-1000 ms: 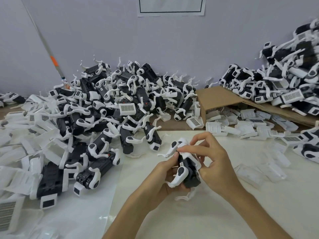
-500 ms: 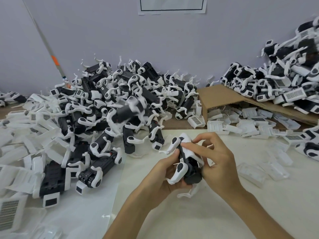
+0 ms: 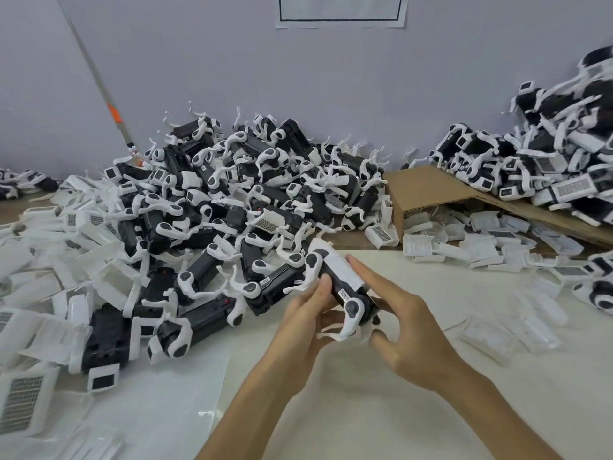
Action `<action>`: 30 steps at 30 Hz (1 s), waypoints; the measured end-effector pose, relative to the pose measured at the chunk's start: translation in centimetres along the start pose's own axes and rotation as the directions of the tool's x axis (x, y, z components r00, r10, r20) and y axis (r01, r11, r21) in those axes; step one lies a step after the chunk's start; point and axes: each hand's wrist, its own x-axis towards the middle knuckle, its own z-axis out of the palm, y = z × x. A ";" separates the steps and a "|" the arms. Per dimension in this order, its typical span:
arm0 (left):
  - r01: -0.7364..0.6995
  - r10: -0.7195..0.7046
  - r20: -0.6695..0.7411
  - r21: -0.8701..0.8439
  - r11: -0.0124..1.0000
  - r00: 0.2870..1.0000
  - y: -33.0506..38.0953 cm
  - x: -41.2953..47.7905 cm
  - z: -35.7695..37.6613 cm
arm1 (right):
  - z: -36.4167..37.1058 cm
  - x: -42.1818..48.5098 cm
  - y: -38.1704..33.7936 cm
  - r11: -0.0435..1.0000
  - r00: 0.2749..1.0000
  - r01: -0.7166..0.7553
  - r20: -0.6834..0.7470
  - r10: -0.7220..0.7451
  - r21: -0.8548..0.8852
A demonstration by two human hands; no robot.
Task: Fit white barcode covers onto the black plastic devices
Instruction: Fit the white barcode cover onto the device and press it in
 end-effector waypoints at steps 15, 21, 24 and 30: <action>0.016 0.000 0.201 -0.080 0.997 0.980 -0.5 -0.6 1.3 | 1.1 0.1 0.0 0.995 0.907 0.030 -0.415 -0.066 -0.091; 0.001 0.019 0.225 -0.088 0.996 0.974 -0.5 -0.8 1.3 | 1.1 0.1 -0.1 0.988 0.885 0.027 -0.455 -0.094 -0.151; -0.002 0.022 0.219 -0.090 0.996 0.975 -0.5 -0.8 1.2 | 0.9 0.1 -0.2 0.985 0.883 0.032 -0.457 -0.107 -0.168; -0.010 0.025 0.204 -0.075 0.997 0.979 -0.5 -0.7 1.1 | 0.9 0.2 -0.4 0.980 0.886 0.062 -0.442 -0.141 -0.189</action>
